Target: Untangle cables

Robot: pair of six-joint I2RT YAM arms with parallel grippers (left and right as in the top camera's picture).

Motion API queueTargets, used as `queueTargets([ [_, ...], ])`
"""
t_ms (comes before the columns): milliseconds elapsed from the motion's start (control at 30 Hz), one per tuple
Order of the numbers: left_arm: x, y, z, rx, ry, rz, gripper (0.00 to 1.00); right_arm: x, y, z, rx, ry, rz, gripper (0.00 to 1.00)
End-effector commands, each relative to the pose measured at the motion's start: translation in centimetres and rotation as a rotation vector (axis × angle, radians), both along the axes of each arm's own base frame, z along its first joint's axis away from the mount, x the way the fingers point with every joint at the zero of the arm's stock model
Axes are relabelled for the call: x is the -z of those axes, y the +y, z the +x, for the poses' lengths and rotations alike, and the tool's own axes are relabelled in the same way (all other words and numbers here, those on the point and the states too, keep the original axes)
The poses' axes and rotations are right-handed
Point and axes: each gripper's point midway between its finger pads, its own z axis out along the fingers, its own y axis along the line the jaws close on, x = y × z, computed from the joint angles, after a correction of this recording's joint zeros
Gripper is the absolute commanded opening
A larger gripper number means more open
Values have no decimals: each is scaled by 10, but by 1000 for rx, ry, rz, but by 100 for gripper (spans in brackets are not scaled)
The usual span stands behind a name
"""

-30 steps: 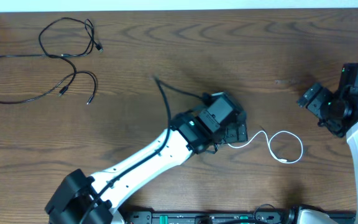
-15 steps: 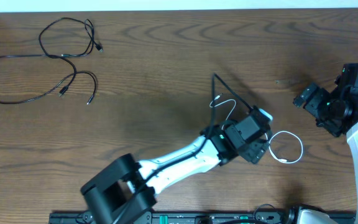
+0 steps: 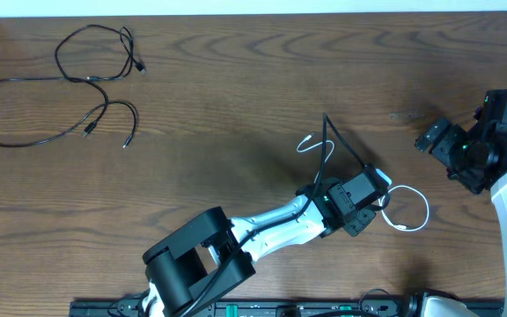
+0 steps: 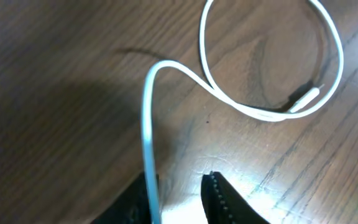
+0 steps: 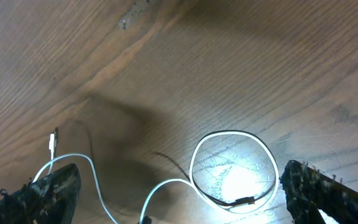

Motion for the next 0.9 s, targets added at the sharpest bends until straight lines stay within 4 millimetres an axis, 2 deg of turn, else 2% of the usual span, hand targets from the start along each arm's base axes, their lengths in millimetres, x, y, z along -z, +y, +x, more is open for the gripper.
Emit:
queueTargets([
  [0,-38,0,13,-25,-52,-70,15,0,0,-1,-14,-1,-1,99],
  [67,-52,2,18,-38,-68,-97,8,0,0,-1,-14,-1,-1,99],
  [267,-88,8,21,-51,-98,-151,8,0,1,-2,-14,3,0,99],
  [400,-151,18,28,-107,-152,-279,7,0,1,-3,-14,6,1,99],
  [433,-183,32,38,-181,-183,-345,7,1,1,-3,-14,9,1,99],
  [500,-226,56,51,-268,-221,-439,7,1,1,-4,-14,10,2,99],
  [533,-253,75,58,-324,-241,-505,7,1,1,-4,-14,10,2,99],
  [633,-308,120,69,-442,-292,-640,7,1,1,-3,-14,9,2,99],
  [700,-344,158,72,-522,-341,-733,8,1,1,-3,-13,8,1,99],
  [767,-372,192,70,-583,-399,-797,7,0,1,-3,-14,6,1,99],
  [867,-396,233,67,-657,-475,-836,7,1,1,-3,-13,7,1,99],
])
